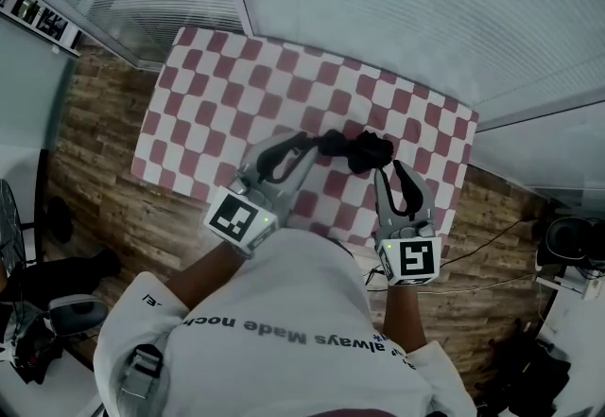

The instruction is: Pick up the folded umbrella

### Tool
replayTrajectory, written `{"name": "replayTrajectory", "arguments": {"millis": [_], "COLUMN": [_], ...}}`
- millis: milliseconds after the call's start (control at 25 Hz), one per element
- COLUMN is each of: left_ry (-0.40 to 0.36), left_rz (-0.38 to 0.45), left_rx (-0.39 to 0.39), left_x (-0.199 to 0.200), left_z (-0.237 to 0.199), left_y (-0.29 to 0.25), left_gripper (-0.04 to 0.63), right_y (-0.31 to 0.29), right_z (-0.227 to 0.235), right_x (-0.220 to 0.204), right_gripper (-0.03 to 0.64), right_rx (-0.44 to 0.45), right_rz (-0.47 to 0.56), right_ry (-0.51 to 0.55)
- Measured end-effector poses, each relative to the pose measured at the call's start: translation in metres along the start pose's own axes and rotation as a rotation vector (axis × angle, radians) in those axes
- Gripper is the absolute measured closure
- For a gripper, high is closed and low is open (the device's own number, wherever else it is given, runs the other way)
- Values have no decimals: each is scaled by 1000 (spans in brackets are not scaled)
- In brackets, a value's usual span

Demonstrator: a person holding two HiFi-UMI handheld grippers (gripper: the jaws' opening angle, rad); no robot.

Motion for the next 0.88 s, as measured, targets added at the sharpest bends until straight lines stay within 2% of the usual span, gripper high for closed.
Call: {"name": "replayTrajectory", "arguments": {"millis": [280, 480, 880], "left_ry": [-1, 1, 9], "left_rz": [-8, -15, -39], "left_rx": [12, 11, 24], "left_x": [-3, -6, -15], "left_z": [-5, -7, -15], "left_y": [0, 0, -3], "left_gripper": [508, 508, 508], "right_y": [-19, -31, -53], "right_z": [-7, -13, -24], "right_x": [-50, -85, -161], "right_gripper": [480, 442, 393], "right_rx": [111, 198, 421], "right_rz": [-162, -274, -485], "right_ry": [55, 133, 371]}}
Point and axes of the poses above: the fingertips, and each gripper's own axes: y backward along the fingers, z to its right, x out of its top, the point moved 2 cm from there along y, backward along the fingers, and after that the axes turned 13 degrees about z, right-handed, at the moved point
